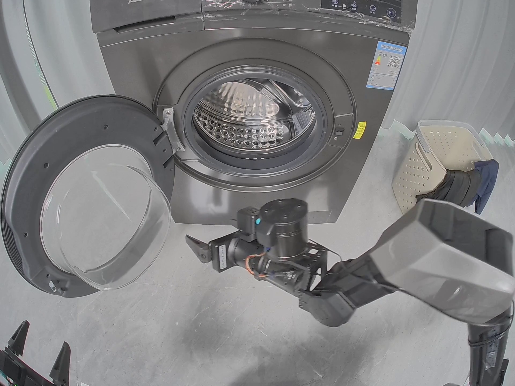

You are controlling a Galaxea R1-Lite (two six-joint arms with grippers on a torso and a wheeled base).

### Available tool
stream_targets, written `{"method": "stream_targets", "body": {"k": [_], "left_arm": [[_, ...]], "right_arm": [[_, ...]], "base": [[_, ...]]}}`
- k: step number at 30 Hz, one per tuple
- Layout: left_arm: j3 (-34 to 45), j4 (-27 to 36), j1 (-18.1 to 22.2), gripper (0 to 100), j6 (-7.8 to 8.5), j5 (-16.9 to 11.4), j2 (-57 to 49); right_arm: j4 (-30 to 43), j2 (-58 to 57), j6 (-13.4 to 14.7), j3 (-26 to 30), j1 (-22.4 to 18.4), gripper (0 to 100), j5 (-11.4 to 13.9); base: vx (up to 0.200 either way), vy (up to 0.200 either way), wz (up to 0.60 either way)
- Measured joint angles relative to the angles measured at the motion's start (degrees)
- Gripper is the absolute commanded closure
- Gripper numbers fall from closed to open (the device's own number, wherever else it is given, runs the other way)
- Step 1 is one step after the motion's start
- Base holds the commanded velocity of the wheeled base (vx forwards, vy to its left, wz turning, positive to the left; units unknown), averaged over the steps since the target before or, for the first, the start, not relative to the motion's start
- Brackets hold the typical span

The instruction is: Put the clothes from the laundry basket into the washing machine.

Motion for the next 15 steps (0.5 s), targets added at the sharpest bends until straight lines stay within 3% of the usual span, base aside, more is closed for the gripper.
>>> {"method": "stream_targets", "body": {"k": [7,15], "left_arm": [[0.00,-0.04,0.00,0,0.06,0.00,0.00],[0.00,-0.06,0.02,0,0.09,0.02,0.00]], "right_arm": [[-0.16,-16.13,-0.69,17.73,-3.47,0,-0.11],[-0.20,-35.56,-1.76,35.50,-10.67,0,-0.63]], "base": [[0.000,0.000,0.00],[0.000,0.000,0.00]]}}
